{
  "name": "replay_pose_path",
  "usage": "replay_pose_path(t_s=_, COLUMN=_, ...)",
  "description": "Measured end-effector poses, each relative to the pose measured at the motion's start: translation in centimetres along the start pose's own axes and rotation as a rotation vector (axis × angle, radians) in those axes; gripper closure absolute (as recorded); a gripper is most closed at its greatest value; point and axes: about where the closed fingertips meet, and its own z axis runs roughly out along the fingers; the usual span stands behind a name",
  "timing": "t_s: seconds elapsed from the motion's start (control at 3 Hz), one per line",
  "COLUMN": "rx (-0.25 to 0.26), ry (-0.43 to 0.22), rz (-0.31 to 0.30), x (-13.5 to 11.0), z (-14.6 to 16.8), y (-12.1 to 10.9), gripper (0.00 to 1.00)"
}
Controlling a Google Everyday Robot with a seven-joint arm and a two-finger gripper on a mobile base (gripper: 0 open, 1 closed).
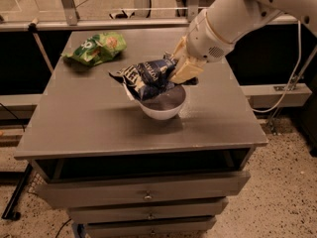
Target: Place blue chip bag into white bowl
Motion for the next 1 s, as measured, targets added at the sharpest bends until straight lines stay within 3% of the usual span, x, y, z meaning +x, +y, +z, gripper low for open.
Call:
replay_pose_path(t_s=0.67, rx=-0.001, ry=0.000, rz=-0.005, x=-0.28, z=0.02, y=0.11, gripper=0.17)
replay_pose_path(t_s=1.0, rx=-0.002, ry=0.000, rz=-0.008, x=-0.44, z=0.03, y=0.17, gripper=0.00)
